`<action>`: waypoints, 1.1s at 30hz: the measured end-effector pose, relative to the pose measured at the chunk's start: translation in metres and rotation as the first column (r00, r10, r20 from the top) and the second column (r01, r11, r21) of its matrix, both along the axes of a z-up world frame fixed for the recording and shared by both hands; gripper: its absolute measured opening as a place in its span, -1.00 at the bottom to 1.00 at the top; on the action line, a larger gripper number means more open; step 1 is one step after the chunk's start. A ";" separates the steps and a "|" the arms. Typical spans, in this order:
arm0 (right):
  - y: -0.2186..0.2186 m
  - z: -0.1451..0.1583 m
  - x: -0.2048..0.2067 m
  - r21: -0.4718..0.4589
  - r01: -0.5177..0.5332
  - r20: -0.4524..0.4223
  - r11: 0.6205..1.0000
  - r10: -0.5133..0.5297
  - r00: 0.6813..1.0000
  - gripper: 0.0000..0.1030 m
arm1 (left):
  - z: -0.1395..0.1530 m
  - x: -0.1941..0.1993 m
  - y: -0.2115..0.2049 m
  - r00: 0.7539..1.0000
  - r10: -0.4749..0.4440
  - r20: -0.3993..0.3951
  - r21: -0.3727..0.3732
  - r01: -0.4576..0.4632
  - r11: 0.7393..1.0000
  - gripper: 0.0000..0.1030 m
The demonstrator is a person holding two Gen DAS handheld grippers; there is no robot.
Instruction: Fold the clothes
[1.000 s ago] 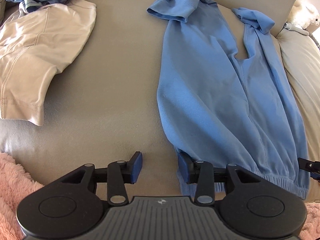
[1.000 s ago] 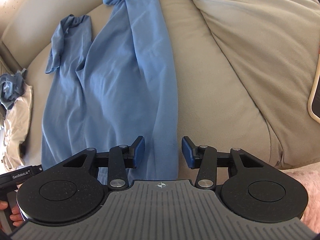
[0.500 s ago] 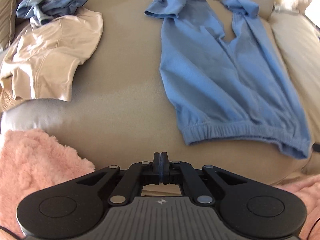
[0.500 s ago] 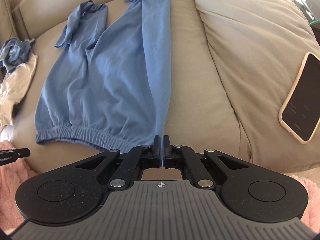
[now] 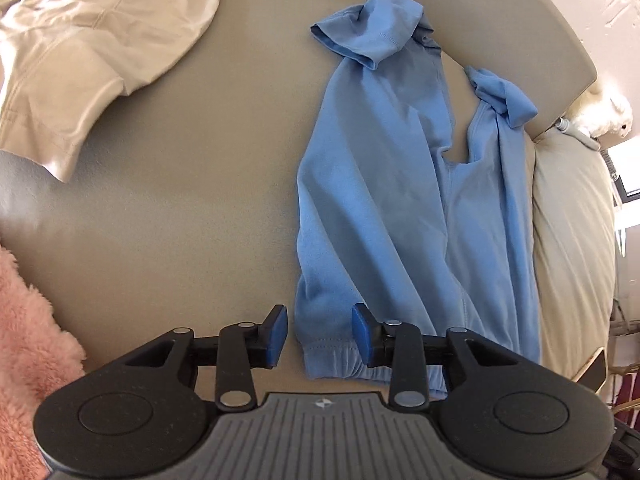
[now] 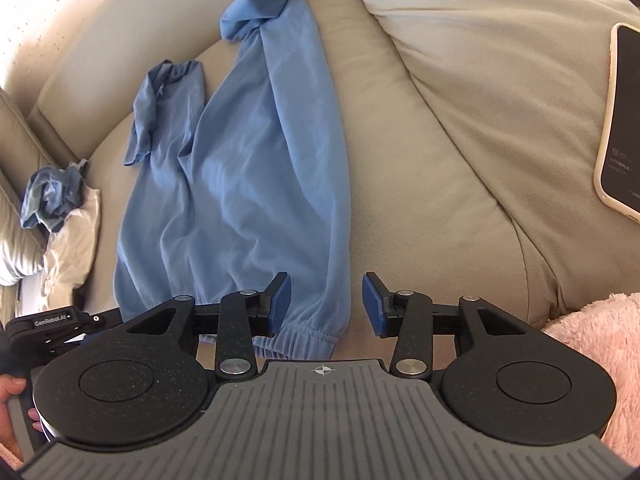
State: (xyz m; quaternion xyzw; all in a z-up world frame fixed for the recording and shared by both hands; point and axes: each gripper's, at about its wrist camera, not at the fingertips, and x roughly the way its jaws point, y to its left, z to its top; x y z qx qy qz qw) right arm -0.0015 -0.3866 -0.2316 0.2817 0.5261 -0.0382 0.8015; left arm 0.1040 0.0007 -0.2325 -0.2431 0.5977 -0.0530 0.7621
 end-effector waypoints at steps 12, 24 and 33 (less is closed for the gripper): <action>-0.005 -0.019 0.007 0.028 0.033 -0.039 0.999 -0.031 0.999 0.02 | -0.008 0.002 0.020 0.997 0.072 -0.043 -0.025 -0.073 0.997 -0.26; -0.010 -0.026 0.009 0.046 0.047 -0.030 0.998 -0.046 0.999 0.02 | -0.032 0.010 0.025 0.991 0.089 -0.101 -0.145 -0.103 0.984 -0.42; 0.001 -0.025 0.023 -0.014 -0.022 0.018 1.000 0.023 1.000 -0.96 | -0.009 0.014 -0.002 0.999 -0.034 -0.030 0.034 0.035 0.999 -0.94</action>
